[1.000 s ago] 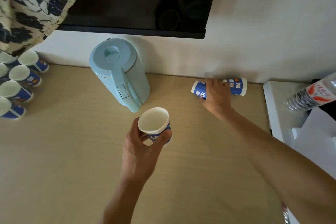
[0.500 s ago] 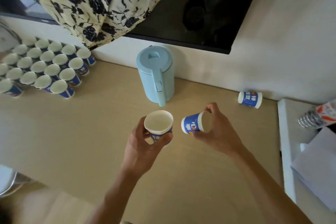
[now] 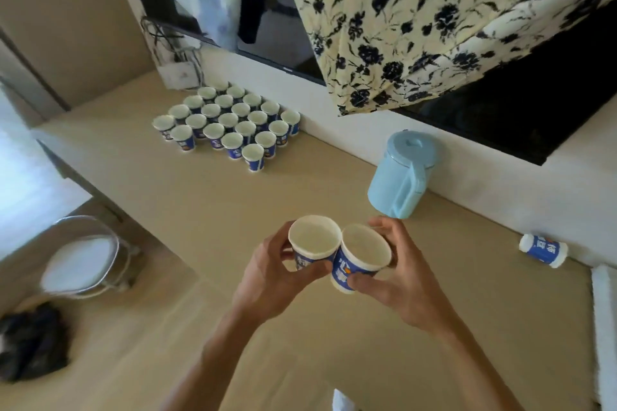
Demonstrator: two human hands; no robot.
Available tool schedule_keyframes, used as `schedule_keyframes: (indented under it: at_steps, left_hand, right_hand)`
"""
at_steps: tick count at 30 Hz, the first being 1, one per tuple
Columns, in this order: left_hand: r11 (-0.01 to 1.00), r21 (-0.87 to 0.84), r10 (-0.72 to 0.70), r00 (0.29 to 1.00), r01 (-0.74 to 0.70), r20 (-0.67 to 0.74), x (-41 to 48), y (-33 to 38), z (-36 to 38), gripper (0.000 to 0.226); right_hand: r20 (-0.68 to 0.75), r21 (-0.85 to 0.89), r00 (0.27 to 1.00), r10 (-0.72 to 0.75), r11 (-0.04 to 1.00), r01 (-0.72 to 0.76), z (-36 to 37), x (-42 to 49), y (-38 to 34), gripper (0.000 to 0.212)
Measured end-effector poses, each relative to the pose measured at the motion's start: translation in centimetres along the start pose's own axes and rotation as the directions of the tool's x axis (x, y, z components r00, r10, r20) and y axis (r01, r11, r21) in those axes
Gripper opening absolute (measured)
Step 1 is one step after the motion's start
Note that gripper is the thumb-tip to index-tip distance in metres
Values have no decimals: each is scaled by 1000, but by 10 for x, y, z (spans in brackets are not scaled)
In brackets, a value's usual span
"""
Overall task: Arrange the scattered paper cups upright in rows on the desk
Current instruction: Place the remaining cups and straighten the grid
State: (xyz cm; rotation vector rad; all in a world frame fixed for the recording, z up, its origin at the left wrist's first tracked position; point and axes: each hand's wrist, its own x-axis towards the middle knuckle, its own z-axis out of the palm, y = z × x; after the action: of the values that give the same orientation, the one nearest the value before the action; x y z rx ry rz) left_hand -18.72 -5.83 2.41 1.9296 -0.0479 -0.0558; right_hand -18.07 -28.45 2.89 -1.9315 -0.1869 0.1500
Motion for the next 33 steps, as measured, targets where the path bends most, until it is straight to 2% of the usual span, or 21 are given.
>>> schedule_keyframes:
  at_steps: [8, 13, 18, 26, 33]
  left_hand:
    - [999, -27, 33, 991, -37, -128, -42, -33, -127, 51]
    - [999, -41, 17, 966, -29, -257, -43, -49, -189, 57]
    - [999, -50, 1, 939, -20, -344, -15, -70, -236, 56]
    - [999, 0, -42, 937, 44, -347, 61, -117, -318, 57]
    - [995, 21, -90, 946, 101, -312, 128, -150, -384, 61]
  right_hand:
    - [-104, 291, 995, -5, 956, 36, 144, 10, -40, 66]
    - [-156, 334, 987, -29, 939, 81, 209, 33, -70, 63]
    - [-184, 343, 983, -27, 935, 90, 251, 84, -82, 69]
    - [-199, 408, 980, 23, 911, 62, 318, 202, -61, 71]
    - [-221, 474, 971, 92, 880, 25, 368, 285, -61, 63]
